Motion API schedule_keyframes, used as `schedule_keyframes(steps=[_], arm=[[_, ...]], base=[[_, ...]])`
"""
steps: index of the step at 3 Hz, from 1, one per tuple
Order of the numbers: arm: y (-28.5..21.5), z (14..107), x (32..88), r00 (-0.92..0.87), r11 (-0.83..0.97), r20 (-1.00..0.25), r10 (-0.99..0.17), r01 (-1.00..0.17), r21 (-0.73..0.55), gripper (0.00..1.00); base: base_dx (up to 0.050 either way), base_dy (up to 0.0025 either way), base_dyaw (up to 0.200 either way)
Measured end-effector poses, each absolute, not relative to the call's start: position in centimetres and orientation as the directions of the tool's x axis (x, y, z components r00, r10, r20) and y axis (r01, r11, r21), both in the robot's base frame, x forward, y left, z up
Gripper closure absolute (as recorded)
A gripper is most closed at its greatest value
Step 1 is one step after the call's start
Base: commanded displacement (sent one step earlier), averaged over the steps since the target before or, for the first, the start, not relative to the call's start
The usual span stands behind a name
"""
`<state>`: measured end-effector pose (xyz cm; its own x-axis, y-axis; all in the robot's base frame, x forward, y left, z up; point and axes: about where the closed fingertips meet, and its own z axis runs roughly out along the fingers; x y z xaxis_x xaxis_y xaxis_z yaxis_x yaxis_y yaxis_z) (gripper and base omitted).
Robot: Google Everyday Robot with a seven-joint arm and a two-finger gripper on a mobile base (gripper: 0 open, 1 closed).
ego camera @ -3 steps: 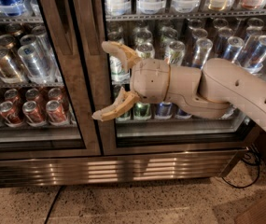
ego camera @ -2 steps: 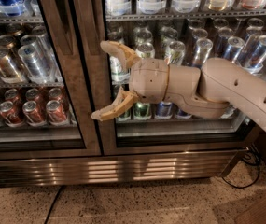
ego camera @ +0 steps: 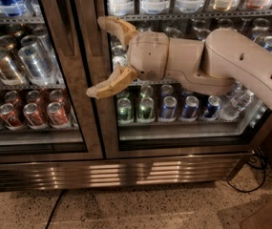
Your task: Open right fridge door
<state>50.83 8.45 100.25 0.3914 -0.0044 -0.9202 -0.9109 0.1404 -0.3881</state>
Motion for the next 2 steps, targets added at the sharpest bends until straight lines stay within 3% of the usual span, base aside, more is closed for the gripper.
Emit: schedule_keyframes(steps=[2], arm=[[9.38, 100.36, 50.83, 0.385, 0.100, -0.923, -0.021, -0.917, -0.385, 0.00]], base=[[0.000, 0.00000, 0.000]])
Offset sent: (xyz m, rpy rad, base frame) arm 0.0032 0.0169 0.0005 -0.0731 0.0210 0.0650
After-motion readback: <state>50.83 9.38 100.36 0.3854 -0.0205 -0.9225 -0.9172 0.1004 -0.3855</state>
